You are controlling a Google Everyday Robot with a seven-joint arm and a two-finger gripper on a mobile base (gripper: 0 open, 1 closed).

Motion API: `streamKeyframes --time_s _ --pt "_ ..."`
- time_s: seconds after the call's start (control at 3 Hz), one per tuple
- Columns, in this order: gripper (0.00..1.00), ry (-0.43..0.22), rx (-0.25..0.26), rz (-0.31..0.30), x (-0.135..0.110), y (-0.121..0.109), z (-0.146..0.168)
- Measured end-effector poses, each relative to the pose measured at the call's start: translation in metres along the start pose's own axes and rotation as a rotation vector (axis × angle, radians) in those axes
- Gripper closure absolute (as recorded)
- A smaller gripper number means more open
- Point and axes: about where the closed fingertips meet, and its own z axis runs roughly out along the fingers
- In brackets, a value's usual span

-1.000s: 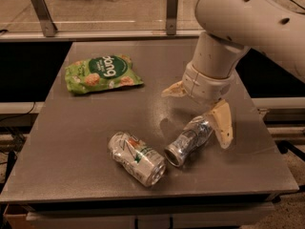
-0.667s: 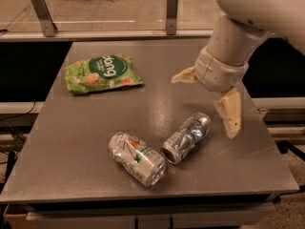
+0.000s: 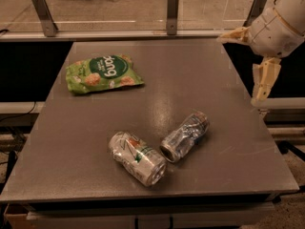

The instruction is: Move redbull can near 7up can

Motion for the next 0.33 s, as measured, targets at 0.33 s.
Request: streamKeyframes --time_s 0.33 --pt "0.00 -0.082 0.170 0.152 0.0227 -0.0295 -0.0481"
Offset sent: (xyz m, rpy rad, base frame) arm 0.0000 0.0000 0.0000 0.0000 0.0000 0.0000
